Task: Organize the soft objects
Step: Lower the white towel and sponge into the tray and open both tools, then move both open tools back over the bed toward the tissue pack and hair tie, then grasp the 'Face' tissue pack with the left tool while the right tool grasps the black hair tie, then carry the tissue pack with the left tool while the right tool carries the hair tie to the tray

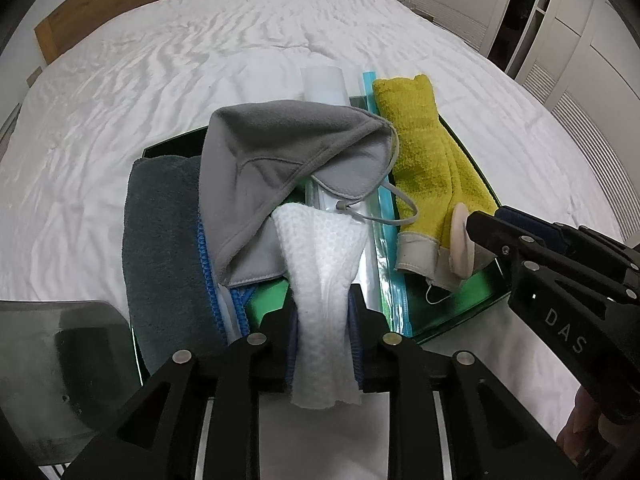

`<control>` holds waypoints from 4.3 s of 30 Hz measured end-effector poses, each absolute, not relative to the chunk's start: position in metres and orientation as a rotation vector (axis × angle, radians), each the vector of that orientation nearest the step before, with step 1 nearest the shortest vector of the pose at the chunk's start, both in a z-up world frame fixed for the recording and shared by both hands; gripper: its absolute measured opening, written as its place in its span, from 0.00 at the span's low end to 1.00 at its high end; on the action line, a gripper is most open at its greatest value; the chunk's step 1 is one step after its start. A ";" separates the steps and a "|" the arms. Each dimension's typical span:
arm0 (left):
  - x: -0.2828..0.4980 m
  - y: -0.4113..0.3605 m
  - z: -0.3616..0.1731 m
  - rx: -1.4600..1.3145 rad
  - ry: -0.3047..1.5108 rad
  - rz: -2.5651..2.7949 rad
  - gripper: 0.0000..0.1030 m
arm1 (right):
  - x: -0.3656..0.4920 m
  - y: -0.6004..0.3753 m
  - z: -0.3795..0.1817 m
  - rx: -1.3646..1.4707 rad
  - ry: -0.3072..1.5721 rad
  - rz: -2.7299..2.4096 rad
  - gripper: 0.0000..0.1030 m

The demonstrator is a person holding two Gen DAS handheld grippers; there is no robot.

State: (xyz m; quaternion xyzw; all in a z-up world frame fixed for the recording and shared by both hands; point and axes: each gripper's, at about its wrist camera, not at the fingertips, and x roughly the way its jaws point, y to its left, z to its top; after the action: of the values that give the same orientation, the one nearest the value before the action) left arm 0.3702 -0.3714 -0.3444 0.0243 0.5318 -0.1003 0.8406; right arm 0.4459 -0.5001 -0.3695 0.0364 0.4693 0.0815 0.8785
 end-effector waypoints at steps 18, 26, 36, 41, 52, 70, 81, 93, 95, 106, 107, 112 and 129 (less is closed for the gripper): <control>0.366 -0.364 -0.323 0.041 1.066 -0.202 0.28 | 0.429 -0.498 -0.341 0.085 0.913 0.174 0.28; 0.353 -0.364 -0.306 0.024 1.039 -0.226 0.28 | 0.412 -0.498 -0.323 0.086 0.884 0.164 0.28; 0.297 -0.351 -0.271 -0.006 1.001 -0.328 0.28 | 0.352 -0.485 -0.286 0.016 0.834 0.143 0.31; 0.220 -0.306 -0.267 -0.026 1.045 -0.367 0.33 | 0.288 -0.453 -0.284 -0.098 0.873 0.174 0.32; 0.088 -0.090 -0.296 0.032 1.195 0.052 0.40 | 0.173 -0.269 -0.308 -0.109 1.007 0.568 0.38; 0.069 -0.017 -0.363 0.035 1.239 0.043 0.58 | 0.223 -0.070 -0.378 -0.161 1.073 0.749 0.53; 0.082 -0.014 -0.379 0.023 1.252 0.026 0.58 | 0.248 -0.018 -0.415 -0.230 1.108 0.755 0.62; 0.084 -0.012 -0.391 0.009 1.254 0.025 0.47 | 0.256 -0.012 -0.431 -0.262 1.114 0.737 0.12; 0.083 -0.013 -0.389 0.018 1.251 0.023 0.45 | 0.255 -0.015 -0.428 -0.249 1.104 0.746 0.05; 0.078 -0.006 -0.366 -0.005 1.181 0.065 0.42 | 0.237 -0.046 -0.399 -0.116 1.044 0.820 0.03; 0.079 -0.003 -0.364 -0.007 1.178 0.067 0.42 | 0.236 -0.051 -0.394 -0.108 1.040 0.824 0.03; 0.083 -0.001 -0.348 -0.016 1.168 0.082 0.42 | 0.219 -0.074 -0.377 -0.071 1.030 0.836 0.03; 0.098 -0.119 -0.294 0.060 1.163 -0.151 0.42 | 0.195 -0.275 -0.336 0.039 1.093 0.646 0.03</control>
State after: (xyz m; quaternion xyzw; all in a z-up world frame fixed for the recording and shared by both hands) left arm 0.0983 -0.1190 -0.2935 0.0284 0.5486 -0.0713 0.8325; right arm 0.1946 -0.2754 -0.3357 0.0184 0.5104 0.3016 0.8051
